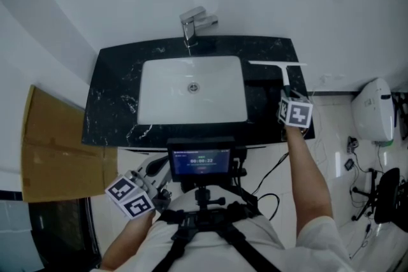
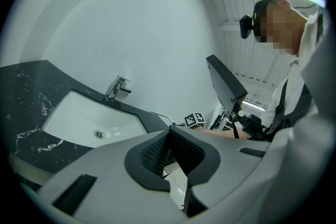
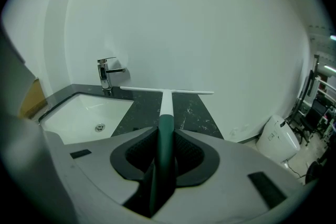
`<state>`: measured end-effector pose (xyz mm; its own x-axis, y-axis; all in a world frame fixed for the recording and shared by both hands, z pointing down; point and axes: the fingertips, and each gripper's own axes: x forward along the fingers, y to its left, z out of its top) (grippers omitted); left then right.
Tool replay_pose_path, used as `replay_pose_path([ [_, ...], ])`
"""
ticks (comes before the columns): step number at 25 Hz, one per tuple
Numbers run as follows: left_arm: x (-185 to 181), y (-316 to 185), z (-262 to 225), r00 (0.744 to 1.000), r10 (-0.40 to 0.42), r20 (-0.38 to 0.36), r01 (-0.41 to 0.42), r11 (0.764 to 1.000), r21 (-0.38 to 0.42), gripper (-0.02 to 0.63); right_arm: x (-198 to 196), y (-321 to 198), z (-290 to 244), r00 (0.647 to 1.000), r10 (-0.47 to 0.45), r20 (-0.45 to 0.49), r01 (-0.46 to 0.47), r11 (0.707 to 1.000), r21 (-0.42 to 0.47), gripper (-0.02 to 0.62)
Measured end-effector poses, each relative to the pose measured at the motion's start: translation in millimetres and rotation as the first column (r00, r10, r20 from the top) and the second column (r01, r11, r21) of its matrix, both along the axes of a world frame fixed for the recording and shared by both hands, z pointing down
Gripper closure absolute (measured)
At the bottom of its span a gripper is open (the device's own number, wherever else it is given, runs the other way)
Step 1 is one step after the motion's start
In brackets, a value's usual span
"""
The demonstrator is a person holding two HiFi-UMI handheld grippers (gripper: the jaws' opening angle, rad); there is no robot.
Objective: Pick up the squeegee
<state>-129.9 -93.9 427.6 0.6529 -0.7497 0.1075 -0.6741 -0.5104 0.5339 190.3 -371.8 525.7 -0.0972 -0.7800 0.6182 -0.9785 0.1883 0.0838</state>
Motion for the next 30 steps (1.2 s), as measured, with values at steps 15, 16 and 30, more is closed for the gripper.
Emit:
replay_pose_path([
  [15,14.9,-5.5,-1.1,0.998,0.060,-0.015,-0.060,0.998,0.008,0.609,-0.3,26.5,-39.8,0.999,-0.027,0.019,0.027,0.999,0.030,0.511],
  [16,15.7,-6.2,-1.1,0.998,0.065,-0.015,-0.065,0.998,0.009,0.609,-0.4,27.8,-41.9,0.999,-0.028,0.019,0.027,0.999,0.032,0.511],
  [30,12.5,-10.1,-1.6,0.997,0.079,-0.025,-0.079,0.997,0.012,0.609,-11.7,44.8,-70.0,0.998,-0.057,0.032,0.055,0.996,0.063,0.511],
])
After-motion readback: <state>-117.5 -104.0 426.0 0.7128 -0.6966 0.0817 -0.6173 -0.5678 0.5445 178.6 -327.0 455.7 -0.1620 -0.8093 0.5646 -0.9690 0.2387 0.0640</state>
